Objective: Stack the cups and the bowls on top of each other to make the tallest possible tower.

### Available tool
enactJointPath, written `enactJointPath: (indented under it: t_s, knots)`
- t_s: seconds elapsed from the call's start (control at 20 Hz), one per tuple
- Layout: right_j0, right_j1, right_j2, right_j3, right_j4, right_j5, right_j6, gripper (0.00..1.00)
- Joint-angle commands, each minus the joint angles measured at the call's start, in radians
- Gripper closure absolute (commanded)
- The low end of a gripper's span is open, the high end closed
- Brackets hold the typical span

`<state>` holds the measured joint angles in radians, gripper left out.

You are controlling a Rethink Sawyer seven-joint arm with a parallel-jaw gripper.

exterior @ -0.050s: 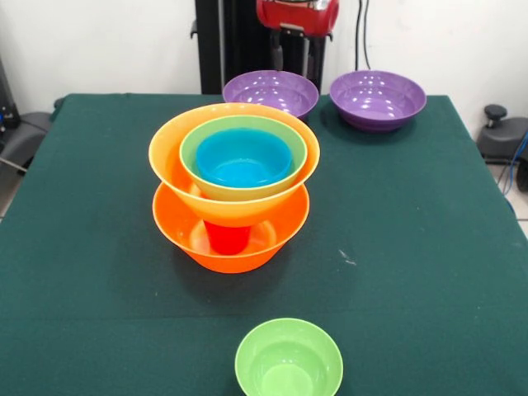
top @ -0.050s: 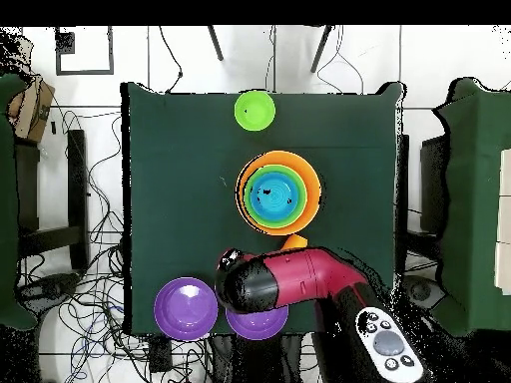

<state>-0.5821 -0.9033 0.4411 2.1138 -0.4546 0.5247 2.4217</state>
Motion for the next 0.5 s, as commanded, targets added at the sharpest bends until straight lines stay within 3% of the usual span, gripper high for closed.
enactJointPath:
  t_s: [0.05,0.5]
  knots:
    - [0.066,0.106,-0.071,-0.106,-0.103,-0.082,0.032,0.0]
    - [0.115,0.163,-0.134,-0.159,-0.099,-0.112,0.055,0.0]
